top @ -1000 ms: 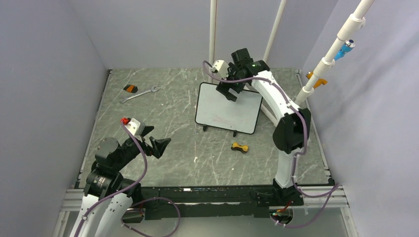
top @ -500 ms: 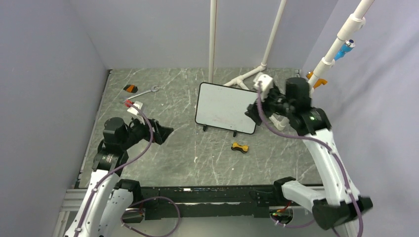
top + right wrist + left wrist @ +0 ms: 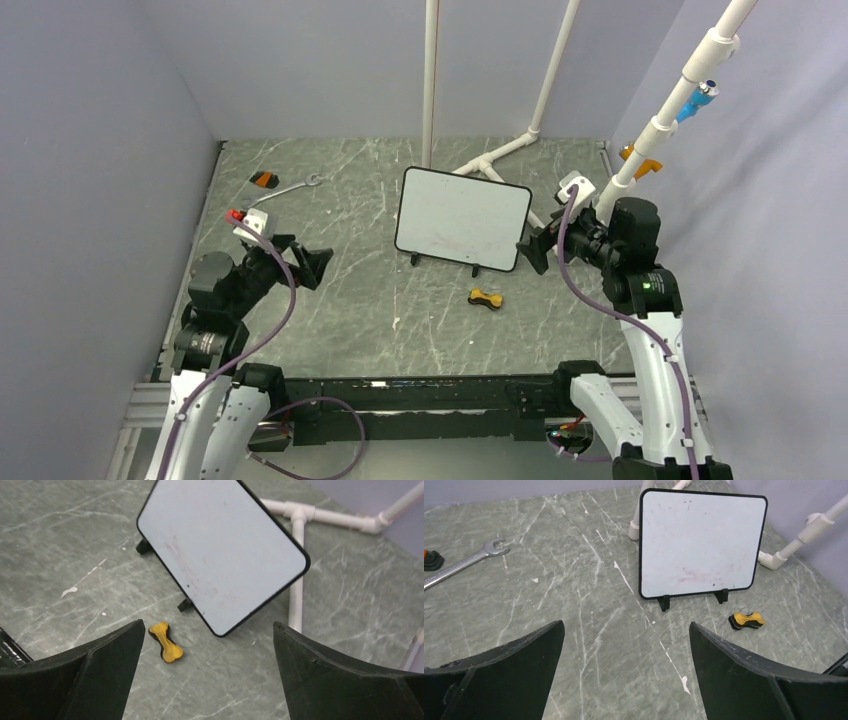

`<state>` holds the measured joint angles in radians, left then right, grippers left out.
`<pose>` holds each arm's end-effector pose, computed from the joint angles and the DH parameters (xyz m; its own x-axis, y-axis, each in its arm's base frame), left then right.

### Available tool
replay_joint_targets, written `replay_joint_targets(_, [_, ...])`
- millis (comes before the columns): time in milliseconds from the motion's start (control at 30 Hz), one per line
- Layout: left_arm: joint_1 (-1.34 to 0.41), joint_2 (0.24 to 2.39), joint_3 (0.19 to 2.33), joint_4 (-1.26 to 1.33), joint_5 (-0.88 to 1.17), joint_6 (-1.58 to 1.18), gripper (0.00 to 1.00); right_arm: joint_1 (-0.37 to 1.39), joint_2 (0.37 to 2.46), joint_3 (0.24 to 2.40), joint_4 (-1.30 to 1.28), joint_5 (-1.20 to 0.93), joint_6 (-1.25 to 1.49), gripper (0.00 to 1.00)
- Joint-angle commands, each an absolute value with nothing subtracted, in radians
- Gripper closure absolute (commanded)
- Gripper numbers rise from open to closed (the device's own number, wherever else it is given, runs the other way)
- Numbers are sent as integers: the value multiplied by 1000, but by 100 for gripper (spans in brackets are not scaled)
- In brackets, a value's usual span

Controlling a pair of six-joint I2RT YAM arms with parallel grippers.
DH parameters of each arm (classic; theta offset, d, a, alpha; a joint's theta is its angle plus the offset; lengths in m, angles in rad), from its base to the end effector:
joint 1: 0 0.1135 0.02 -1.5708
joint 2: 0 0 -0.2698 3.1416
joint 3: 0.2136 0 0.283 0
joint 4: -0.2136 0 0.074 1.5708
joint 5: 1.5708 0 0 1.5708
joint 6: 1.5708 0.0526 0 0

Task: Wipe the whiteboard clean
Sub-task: Reset both arms

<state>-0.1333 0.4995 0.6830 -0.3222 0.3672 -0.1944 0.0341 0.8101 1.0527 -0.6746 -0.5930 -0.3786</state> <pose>0.1621 -0.0408 0.3352 -0.2265 -0.1515 -0.9622 0.4410 0.8648 -0.2400 0.1938 0.0360 0.3844 -0.1909 -0.3132 -0.9303 -0.6522 0.7487 -0.1182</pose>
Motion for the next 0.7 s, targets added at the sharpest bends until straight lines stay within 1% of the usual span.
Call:
replay_joint_targets(0, [-128, 459, 636, -314, 320, -162, 1, -27, 770, 975, -527, -567, -264, 0])
replay_joint_targets(100, [-129, 442, 632, -340, 298, -150, 1, -51, 761, 932, -475, -524, -194, 0])
replay_joint_targets(267, [-128, 431, 628, -356, 264, -145, 1, -56, 783, 856, -428, -585, -203, 0])
replay_joint_targets(667, [-116, 454, 639, -382, 260, -150, 1, -57, 822, 840, -438, -609, -221, 0])
